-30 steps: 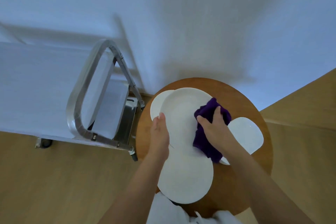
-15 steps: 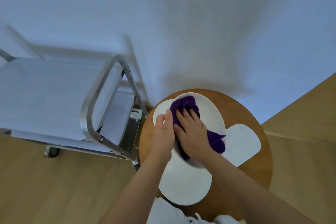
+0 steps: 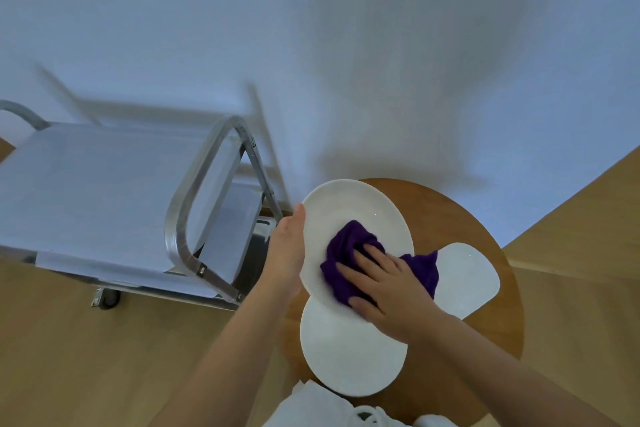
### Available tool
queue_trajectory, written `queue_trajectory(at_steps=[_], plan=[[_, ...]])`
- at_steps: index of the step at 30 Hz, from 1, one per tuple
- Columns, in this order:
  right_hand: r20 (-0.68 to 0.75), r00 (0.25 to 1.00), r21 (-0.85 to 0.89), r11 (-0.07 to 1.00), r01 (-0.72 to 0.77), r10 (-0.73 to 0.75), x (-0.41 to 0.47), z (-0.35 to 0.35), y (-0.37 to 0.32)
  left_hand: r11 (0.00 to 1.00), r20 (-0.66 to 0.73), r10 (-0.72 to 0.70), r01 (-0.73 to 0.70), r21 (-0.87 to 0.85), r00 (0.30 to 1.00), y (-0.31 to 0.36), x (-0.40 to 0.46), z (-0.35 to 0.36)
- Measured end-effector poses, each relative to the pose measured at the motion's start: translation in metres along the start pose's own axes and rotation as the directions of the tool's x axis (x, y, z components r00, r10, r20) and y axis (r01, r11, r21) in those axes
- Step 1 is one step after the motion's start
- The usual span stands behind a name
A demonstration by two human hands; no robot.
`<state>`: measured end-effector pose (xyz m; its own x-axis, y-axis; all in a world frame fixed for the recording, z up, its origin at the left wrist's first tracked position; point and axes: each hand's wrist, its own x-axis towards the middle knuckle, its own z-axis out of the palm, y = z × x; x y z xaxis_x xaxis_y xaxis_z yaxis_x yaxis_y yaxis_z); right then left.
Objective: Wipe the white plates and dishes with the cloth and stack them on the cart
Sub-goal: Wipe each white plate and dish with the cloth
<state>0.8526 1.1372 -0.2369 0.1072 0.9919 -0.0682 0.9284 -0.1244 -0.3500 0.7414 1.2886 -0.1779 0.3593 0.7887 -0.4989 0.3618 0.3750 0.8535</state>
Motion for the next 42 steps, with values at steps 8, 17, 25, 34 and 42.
queue_trajectory(at_steps=[8, 17, 25, 34, 42], plan=[[-0.158, 0.94, -0.165, 0.931, -0.327, 0.302, 0.037, -0.024, 0.02, 1.0, 0.12, -0.018, 0.017, 0.013, 0.993, -0.004, -0.008, 0.009], [-0.171, 0.971, 0.279, 0.954, -0.113, 0.165, 0.056, -0.037, -0.055, 0.995, 0.003, 0.051, -0.05, -0.082, 0.999, 0.015, 0.002, 0.016], [-0.203, 0.978, 0.2, 0.976, 0.086, -0.045, 0.021, -0.036, -0.043, 0.962, 0.086, -0.158, 0.173, -0.21, 0.984, 0.043, 0.018, -0.003], [0.003, 0.844, 1.0, 0.0, -0.004, 0.536, 0.022, -0.093, -0.013, 0.957, -0.005, -0.192, 0.186, -0.224, 0.981, 0.02, 0.033, -0.017], [0.021, 0.934, 0.919, -0.376, 0.122, 0.356, 0.017, -0.095, 0.009, 0.796, 0.142, -0.336, 0.361, -0.486, 0.931, -0.001, 0.029, 0.013]])
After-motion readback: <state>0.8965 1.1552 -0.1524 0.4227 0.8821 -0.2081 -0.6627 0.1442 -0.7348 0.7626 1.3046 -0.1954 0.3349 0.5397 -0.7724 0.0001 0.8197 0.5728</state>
